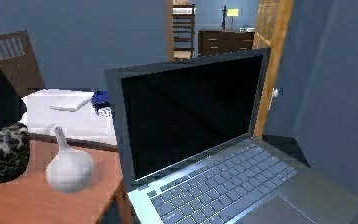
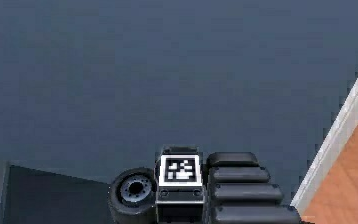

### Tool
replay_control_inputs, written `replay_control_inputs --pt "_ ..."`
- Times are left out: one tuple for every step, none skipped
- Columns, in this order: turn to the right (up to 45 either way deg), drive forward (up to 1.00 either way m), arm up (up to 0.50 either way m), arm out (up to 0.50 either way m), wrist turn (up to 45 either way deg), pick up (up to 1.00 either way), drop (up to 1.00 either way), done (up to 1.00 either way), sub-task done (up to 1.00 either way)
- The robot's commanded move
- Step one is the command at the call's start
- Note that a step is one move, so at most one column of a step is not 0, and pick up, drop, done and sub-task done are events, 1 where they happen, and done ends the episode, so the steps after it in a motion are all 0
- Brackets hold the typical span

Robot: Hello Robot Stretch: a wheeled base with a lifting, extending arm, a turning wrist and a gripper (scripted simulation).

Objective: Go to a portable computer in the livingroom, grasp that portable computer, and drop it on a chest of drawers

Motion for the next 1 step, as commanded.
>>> replay_control_inputs --pt "45.0 0.00 0.00 0.00 0.0 0.00 0.00 0.00 0.00"
